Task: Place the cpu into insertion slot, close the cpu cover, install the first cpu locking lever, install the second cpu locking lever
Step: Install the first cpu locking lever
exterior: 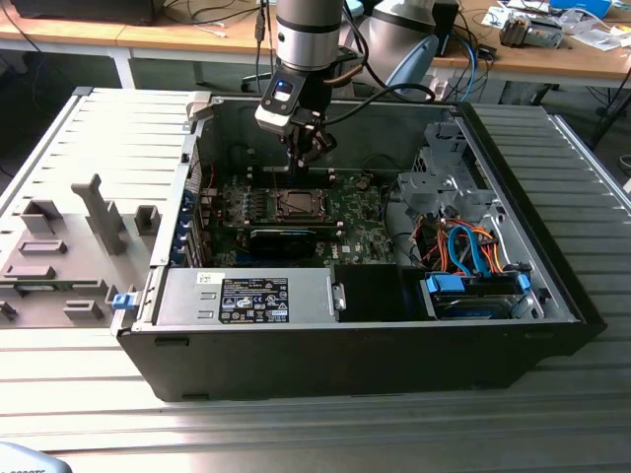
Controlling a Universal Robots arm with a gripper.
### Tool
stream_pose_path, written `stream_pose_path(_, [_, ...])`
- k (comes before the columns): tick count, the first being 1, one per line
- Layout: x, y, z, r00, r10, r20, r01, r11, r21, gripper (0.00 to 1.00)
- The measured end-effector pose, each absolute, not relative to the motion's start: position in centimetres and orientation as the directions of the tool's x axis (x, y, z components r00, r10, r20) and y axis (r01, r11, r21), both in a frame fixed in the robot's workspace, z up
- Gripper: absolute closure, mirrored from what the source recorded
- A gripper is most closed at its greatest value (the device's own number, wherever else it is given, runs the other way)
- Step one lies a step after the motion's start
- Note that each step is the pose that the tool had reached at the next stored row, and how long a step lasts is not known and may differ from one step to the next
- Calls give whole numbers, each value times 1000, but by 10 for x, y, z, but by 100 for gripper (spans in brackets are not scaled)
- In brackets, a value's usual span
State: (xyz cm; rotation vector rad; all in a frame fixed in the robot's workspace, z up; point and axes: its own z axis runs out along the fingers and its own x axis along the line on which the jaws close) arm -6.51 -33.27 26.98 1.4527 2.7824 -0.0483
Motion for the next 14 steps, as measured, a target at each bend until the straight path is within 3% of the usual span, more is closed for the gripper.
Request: stream_pose_path(14, [-65,-333,270,-577,817,-16,817,576,-26,84])
